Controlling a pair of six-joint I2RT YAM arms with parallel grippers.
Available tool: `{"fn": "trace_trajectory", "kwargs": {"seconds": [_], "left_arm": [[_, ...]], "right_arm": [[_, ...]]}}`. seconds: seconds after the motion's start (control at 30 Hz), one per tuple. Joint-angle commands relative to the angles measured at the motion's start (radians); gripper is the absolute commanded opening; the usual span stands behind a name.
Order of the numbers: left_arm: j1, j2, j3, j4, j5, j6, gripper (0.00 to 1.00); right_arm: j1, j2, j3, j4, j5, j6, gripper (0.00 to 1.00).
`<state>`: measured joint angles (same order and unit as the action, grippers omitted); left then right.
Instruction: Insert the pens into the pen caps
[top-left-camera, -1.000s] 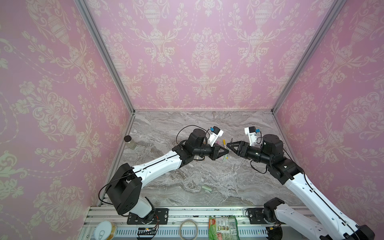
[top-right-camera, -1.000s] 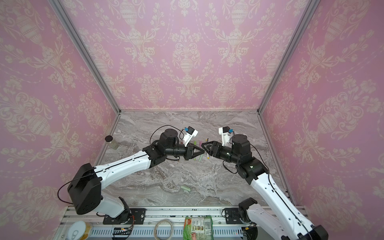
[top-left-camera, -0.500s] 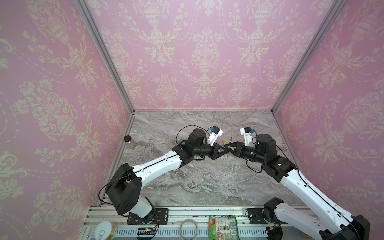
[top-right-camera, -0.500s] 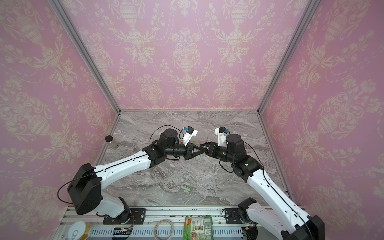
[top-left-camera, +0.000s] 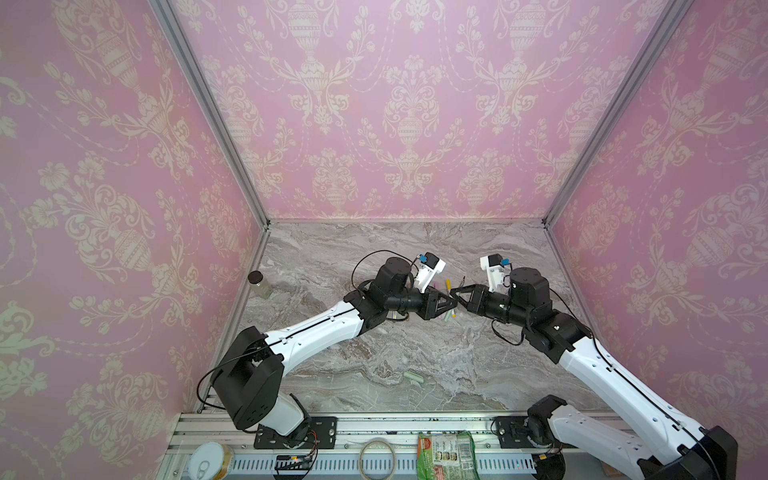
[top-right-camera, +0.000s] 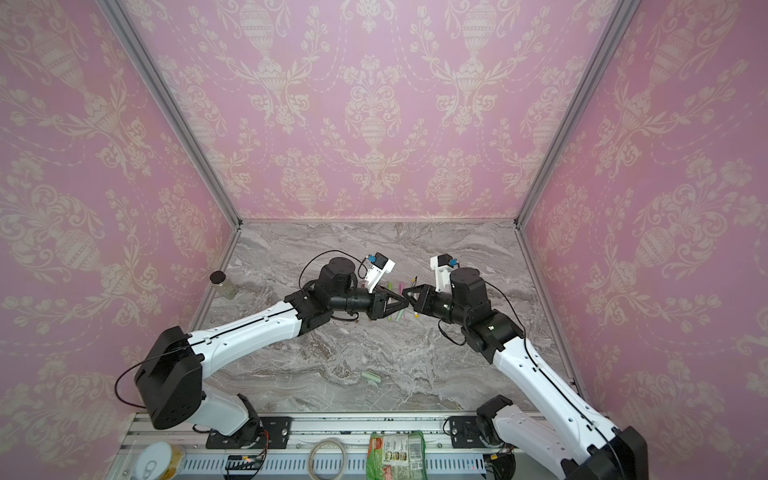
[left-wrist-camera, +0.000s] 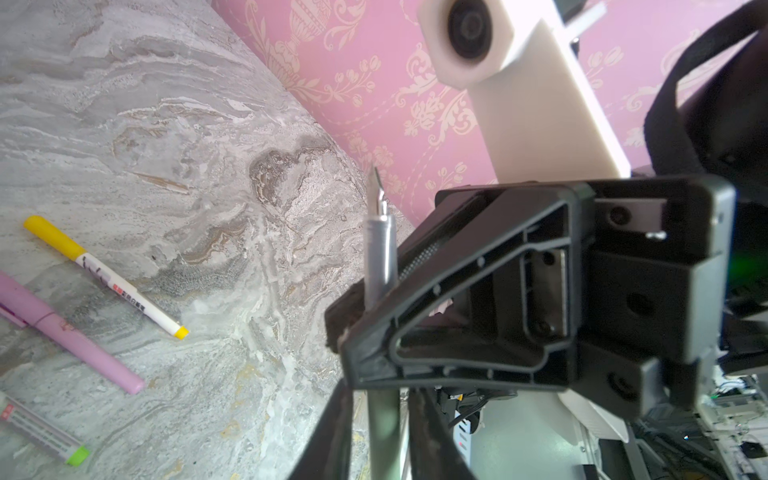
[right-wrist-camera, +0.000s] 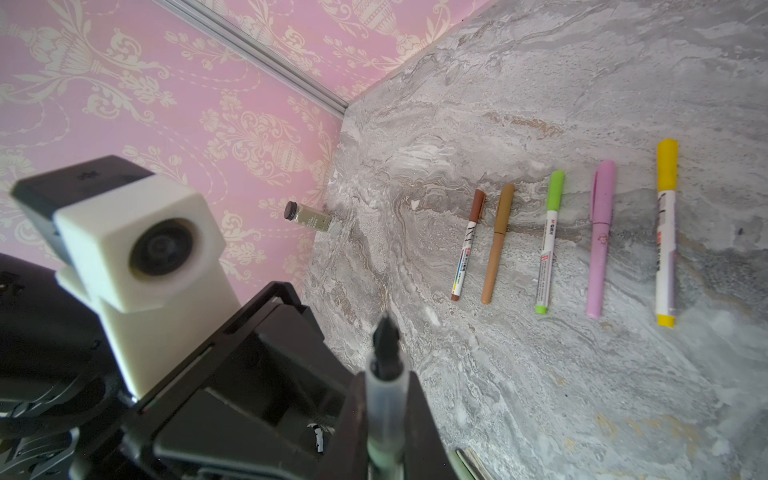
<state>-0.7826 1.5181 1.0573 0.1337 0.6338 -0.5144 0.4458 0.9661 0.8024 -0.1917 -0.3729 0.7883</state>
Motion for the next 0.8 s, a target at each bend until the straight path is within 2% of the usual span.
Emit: {"fn": "trace_trajectory", "kwargs": {"seconds": [0.0,0.1,0.33,0.77], "left_arm": [[0.0,-0.039,-0.021,-0.067,-0.029,0.031,0.31],[0.005,-0.048,-0.038,-0.074,-0.04,0.035,0.32],[0.009,-0.03,-0.03,-0.054,-0.037,0.022,0.21],[0.009,-0.003,-0.021,-0.066,-0.015,0.006,0.27]], "right_arm": [[0.006,-0.016,0.043,-0.004,0.003,-0.012,0.04],[0.007,-0.017,0.055,-0.014,0.005,-0.021,0.04],[0.012,-0.004,0.058,-0.005,-0.006,-0.027,0.03],[0.023,-0.023,0.032,0.024,0.009,-0.04,0.03]]}}
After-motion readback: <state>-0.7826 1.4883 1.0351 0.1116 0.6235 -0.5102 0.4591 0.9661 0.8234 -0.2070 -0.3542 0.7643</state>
